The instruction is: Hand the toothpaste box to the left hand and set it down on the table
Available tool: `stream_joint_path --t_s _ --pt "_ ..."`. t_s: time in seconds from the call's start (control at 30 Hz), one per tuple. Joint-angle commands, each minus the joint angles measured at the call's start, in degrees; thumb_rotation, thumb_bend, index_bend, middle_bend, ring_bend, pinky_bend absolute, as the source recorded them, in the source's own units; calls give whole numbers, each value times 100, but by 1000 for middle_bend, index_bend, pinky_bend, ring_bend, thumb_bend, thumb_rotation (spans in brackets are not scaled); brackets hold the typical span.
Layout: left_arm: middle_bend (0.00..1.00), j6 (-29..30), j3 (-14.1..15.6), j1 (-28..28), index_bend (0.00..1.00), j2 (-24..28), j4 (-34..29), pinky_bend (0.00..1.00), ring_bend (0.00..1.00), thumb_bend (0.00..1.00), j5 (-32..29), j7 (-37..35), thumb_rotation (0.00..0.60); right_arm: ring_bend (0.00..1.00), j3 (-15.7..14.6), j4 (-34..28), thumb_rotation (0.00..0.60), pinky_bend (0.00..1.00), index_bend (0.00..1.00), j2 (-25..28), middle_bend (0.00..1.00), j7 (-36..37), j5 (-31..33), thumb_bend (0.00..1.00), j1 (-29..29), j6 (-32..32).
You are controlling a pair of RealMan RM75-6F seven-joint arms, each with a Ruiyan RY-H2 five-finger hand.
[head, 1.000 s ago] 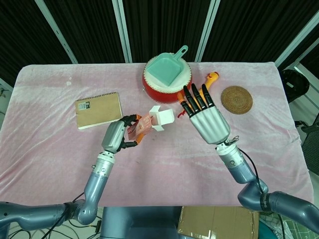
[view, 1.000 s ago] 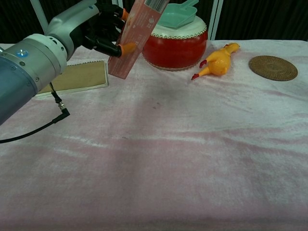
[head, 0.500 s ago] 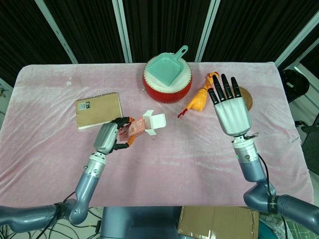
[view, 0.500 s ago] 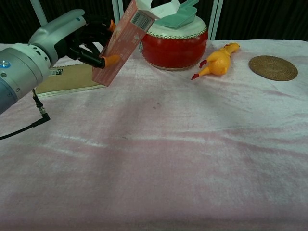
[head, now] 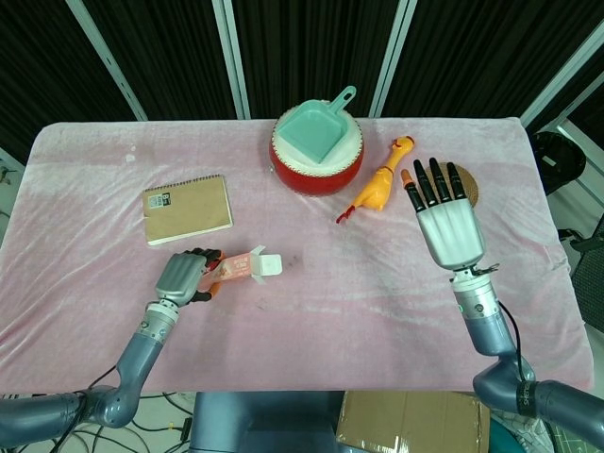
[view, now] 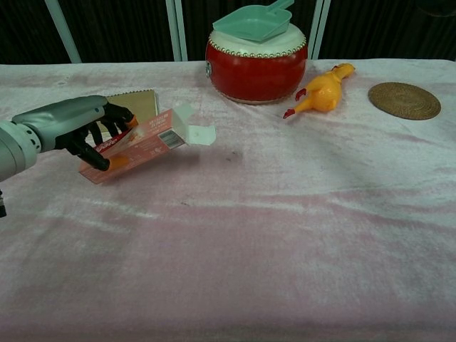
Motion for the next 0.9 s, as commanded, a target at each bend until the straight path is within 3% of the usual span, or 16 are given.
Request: stream_joint_path --t_s 0.03,0.2,0.3,0.5,0.67,0.9 --pt "306 -66 69 25 352 -80 134 356 235 363 -1 68 600 110 -32 27 600 195 153 -18 129 42 29 266 -41 13" --pt "198 52 65 65 237 -187 199 241 149 181 110 149 600 109 -110 44 600 192 152 -29 129 143 59 267 -135 38" --pt "141 206 19 119 175 -189 102 173 98 165 214 128 600 99 -167 -18 600 181 143 -21 122 242 108 266 -239 77" --pt "96 625 -78 330 150 131 -413 127 76 162 562 -154 600 58 -410 -436 600 159 90 174 80 696 259 237 -667 200" --pt "57 1253 232 753 112 827 -791 78 43 139 1419 -546 600 0 -859 -1340 600 103 4 784 7 1472 497 149 -1353 268" --pt "0 2131 852 1489 2 1725 -749 2 0 88 2317 -992 600 0 -1521 -2095 600 72 0 1639 0 2355 592 110 -2168 374"
